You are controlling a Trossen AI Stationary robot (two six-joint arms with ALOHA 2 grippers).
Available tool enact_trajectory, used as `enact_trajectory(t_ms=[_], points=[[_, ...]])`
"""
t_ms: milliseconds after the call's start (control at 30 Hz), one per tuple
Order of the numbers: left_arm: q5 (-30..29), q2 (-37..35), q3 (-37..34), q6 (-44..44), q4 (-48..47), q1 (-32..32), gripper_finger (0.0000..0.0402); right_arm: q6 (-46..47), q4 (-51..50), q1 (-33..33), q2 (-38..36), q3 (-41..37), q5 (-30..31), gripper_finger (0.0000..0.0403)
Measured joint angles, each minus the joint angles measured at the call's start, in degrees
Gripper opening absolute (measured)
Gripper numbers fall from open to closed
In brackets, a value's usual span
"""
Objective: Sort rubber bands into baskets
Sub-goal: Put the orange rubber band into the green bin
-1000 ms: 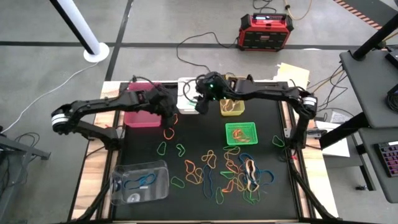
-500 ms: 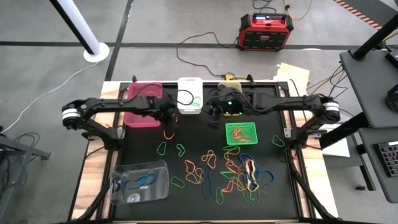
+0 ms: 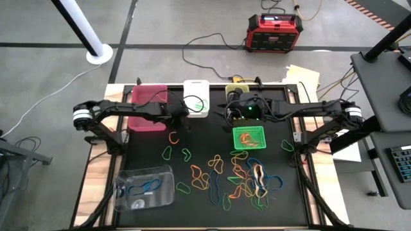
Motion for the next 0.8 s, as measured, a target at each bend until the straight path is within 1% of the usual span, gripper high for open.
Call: enact_trajectory(t_ms=[67, 233, 400, 567, 800], points=[[-1.3, 1.4, 0.2, -0.6, -0.5, 0.0, 0.0117, 0.7, 0.2, 0.0, 0.0, 0.0, 0.0, 0.0139], [-1.5, 5.0, 1.2, -0.2, -1.0, -0.3, 0.0117, 1.0, 0.1, 0.0, 0.3, 0.2, 0.0, 0.0139], [-1.7, 7.0, 1.7, 0.9, -1.1, -0.3, 0.0117, 1.0, 0.1, 0.0, 0.3, 0.2, 0.0, 0.0139], [-4.3, 7.5, 1.7, 1.2, -1.1, -0.3, 0.0117, 1.0, 0.1, 0.0, 0.3, 0.2, 0.0, 0.0139], [-4.5, 7.5, 1.6, 2.4, -1.1, -0.3, 0.0117, 1.0, 0.1, 0.0, 0.3, 0.2, 0.0, 0.0139]])
